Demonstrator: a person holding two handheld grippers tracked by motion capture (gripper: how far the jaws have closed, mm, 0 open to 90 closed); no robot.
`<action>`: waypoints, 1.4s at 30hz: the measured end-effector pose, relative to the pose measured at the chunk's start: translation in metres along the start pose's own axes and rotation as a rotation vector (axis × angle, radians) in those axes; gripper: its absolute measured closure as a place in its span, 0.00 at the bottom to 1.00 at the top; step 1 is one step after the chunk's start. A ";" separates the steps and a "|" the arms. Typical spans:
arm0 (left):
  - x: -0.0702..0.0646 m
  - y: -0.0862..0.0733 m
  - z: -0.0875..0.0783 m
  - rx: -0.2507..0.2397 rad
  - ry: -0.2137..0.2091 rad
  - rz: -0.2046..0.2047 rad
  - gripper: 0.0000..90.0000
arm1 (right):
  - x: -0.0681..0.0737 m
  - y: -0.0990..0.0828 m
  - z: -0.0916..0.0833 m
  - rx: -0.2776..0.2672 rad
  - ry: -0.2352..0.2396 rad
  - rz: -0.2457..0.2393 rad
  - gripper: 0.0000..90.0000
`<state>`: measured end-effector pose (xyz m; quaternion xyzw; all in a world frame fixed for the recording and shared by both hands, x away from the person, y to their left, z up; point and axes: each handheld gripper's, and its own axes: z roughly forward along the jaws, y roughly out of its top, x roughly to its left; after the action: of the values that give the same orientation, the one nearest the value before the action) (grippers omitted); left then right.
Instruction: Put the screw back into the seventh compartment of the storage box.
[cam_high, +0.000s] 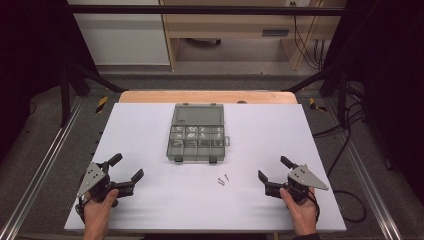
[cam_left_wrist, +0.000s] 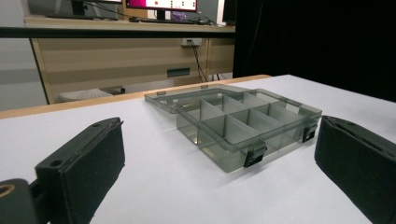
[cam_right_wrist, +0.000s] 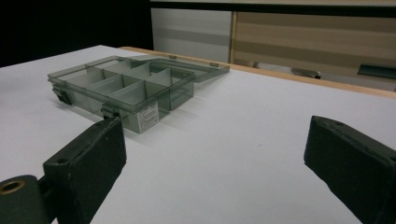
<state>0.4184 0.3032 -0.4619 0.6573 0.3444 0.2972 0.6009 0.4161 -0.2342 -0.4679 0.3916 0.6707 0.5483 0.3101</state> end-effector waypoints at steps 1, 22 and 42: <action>0.000 0.000 0.000 0.005 0.000 0.003 0.02 | 0.000 0.000 0.000 0.015 0.003 0.003 0.06; -0.003 0.000 0.000 0.009 0.003 0.009 0.02 | 0.039 0.044 0.030 0.456 0.088 -0.163 0.09; -0.002 -0.001 -0.001 0.002 0.006 -0.001 0.02 | 0.061 0.055 0.064 0.674 0.149 -0.201 0.10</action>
<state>0.4162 0.3019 -0.4626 0.6570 0.3467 0.2983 0.5992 0.4499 -0.1453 -0.4261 0.3630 0.8698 0.2901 0.1662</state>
